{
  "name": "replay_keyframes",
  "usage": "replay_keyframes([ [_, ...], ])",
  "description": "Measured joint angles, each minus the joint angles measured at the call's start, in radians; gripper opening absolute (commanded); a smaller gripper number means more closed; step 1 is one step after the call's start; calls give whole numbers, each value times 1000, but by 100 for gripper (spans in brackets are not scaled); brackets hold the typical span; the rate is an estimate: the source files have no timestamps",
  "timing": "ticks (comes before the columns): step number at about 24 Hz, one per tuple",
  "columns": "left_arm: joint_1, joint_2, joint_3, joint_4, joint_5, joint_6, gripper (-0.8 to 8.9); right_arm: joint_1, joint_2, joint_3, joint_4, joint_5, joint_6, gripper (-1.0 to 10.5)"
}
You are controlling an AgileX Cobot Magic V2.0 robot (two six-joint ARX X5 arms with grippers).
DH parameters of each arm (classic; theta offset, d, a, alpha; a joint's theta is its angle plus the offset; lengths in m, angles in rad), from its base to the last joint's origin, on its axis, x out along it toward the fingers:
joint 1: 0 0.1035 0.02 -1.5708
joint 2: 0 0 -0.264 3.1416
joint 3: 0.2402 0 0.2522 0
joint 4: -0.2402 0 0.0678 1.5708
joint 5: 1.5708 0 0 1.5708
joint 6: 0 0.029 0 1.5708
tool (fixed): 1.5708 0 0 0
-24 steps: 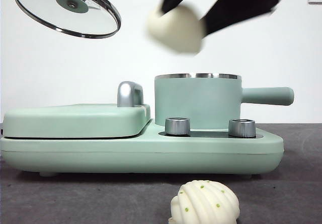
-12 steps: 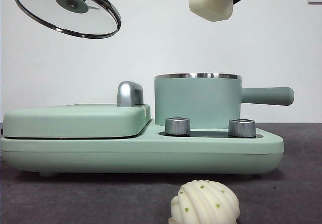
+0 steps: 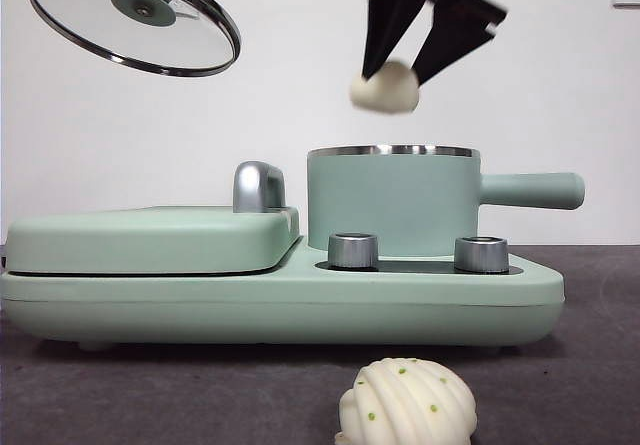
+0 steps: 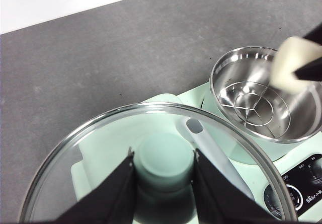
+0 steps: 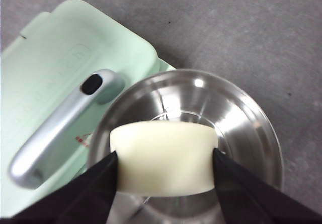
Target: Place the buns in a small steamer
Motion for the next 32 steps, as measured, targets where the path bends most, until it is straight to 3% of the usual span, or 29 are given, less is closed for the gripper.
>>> replay_keyframes([
  [15,0,0,0,0,0,0,10,0,198,13,76,4,-50,276],
  [18,0,0,0,0,0,0,10,0,221,13,81,4,-53,371],
  [22,0,0,0,0,0,0,10,0,228,20,95,4,-53,379],
  [32,0,0,0,0,0,0,10,45,-9,77,-72,0,-43,345],
])
